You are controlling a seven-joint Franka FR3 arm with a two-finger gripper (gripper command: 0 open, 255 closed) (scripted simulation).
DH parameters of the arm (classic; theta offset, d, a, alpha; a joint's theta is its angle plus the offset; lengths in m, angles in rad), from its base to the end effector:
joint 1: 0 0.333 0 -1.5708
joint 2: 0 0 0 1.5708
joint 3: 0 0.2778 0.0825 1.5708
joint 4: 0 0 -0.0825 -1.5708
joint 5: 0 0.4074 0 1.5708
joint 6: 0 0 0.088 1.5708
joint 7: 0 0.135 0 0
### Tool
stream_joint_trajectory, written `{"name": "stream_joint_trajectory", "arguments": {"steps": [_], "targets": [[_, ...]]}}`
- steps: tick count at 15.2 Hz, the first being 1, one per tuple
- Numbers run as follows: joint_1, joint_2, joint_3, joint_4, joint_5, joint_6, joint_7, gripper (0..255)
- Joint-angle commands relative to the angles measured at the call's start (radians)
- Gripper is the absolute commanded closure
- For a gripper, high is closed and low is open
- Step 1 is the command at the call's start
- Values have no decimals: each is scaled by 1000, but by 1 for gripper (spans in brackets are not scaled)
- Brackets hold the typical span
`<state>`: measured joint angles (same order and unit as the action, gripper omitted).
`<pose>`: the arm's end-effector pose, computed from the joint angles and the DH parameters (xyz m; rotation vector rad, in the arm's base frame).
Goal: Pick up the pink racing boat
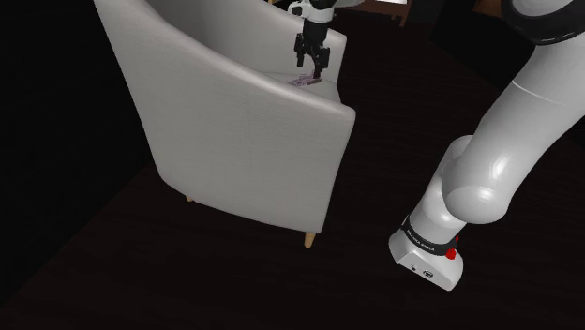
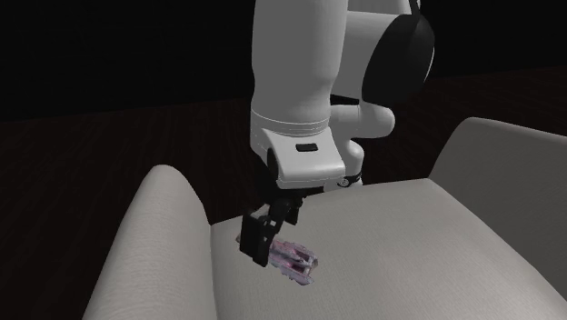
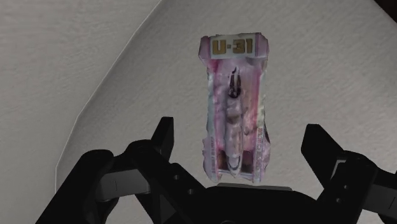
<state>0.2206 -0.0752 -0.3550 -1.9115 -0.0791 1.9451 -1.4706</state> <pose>0.5724 -0.0877 0.4616 2.3568 1.9075 0.0567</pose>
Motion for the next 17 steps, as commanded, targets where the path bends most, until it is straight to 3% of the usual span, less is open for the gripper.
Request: {"name": "stream_joint_trajectory", "arguments": {"steps": [1, 5, 6, 17], "targets": [[-1, 0, -1, -26, -1, 27, -1, 0], [-1, 4, -2, -56, 0, 61, -1, 0], [-1, 4, -2, -55, 0, 60, -1, 255], [-1, 1, -1, -33, -1, 34, -1, 255]]}}
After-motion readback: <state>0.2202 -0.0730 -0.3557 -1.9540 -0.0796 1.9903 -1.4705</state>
